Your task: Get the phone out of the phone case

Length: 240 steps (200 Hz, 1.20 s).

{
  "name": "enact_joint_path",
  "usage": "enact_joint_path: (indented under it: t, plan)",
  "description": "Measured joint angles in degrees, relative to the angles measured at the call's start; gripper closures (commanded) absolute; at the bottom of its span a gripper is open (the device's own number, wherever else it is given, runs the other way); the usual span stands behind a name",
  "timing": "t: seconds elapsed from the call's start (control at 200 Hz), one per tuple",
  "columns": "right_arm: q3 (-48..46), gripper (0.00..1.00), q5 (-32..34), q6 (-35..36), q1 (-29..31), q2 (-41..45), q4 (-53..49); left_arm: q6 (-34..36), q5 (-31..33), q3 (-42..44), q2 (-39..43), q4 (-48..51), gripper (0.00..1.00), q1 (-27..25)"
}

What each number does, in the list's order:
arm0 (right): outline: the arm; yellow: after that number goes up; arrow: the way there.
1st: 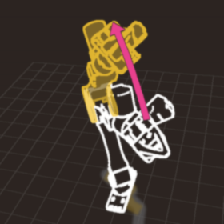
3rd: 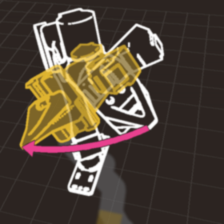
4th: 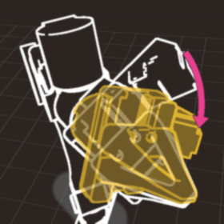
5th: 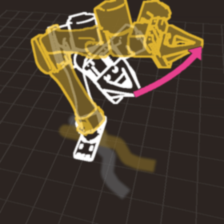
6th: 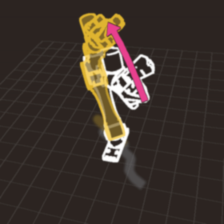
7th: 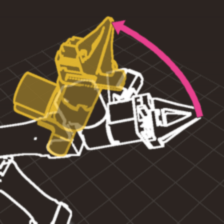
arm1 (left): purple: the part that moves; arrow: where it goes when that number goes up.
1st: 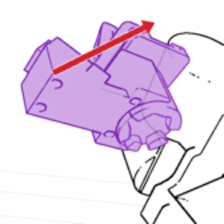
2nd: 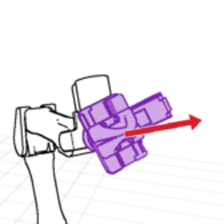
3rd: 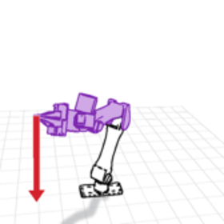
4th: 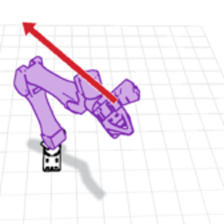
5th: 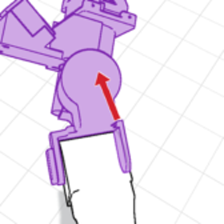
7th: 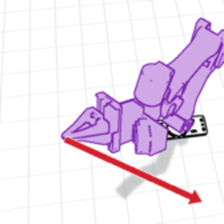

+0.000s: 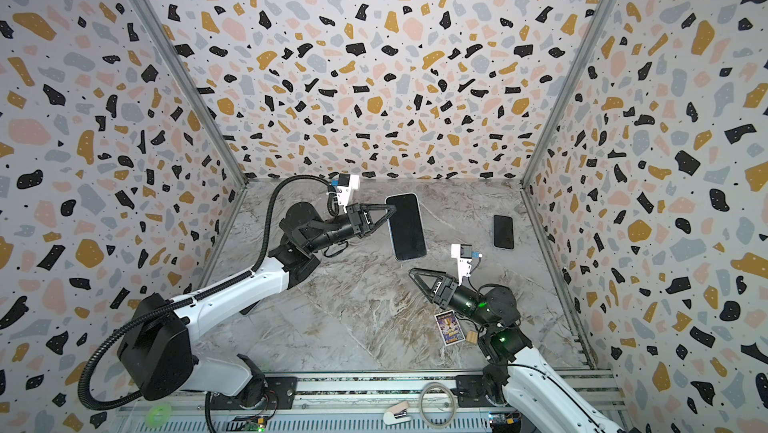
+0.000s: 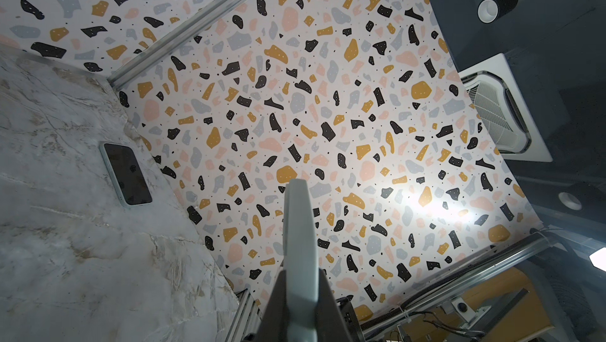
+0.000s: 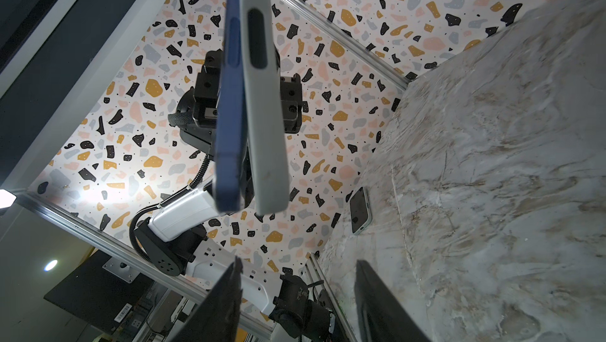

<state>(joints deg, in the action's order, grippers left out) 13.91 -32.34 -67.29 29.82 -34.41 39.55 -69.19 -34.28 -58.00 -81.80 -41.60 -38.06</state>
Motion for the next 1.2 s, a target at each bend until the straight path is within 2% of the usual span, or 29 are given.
enact_joint_path:
  t: [1.201]
  plan:
    - [-0.9, 0.5, -2.7, -4.8, -4.7, -5.4, 8.7, 0.0, 0.1, 3.0, 0.2, -4.3, 1.0, -1.0]
